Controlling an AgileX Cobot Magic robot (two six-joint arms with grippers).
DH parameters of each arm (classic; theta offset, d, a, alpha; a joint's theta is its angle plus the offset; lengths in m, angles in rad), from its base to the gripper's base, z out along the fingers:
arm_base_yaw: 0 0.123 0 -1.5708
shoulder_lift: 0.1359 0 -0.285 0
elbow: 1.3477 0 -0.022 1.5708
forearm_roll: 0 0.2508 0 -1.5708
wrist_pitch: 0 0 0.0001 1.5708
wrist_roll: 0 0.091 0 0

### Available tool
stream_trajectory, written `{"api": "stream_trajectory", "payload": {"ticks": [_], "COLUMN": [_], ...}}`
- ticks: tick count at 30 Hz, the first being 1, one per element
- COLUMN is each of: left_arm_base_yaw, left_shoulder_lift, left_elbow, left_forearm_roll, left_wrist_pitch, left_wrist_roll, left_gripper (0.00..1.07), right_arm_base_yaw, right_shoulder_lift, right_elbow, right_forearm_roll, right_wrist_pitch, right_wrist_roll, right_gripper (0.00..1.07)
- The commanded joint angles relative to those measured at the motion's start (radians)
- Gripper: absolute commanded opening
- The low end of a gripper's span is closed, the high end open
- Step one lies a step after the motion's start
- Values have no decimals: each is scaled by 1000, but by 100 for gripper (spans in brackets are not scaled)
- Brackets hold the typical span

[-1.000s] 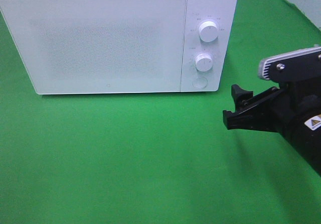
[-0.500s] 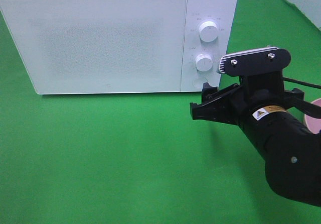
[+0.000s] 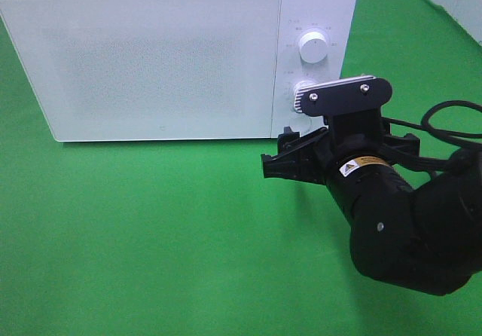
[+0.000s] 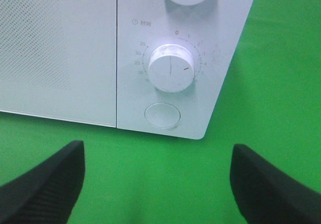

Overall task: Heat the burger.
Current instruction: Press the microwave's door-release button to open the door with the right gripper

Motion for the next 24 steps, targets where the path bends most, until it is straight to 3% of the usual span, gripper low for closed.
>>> {"api": "stream_trajectory", "payload": {"ticks": [1, 14, 18, 21, 24], "left_arm_base_yaw": [-6, -6, -6, -6, -6], "left_shoulder_lift": [-15, -15, -15, -15, -15], "left_elbow": [3, 3, 3, 3, 3], "left_forearm_roll": [0, 0, 0, 0, 0], "left_wrist_pitch": [-9, -9, -9, -9, -9], "left_wrist_roll": [-5, -5, -5, -5, -5], "left_gripper": [98, 98, 98, 98, 98], "right_arm_base_yaw": [-7, -7, -7, -7, -6], "right_shoulder_lift": [16, 22, 22, 22, 22], "right_elbow": [-16, -22, -22, -22, -22], "right_forearm_roll": [-13, -13, -14, -14, -14], "right_wrist_pitch": [-10, -9, -9, -9, -9], "right_wrist_roll": [14, 252, 558, 609, 885], "right_gripper": [76, 70, 63, 61, 54]}}
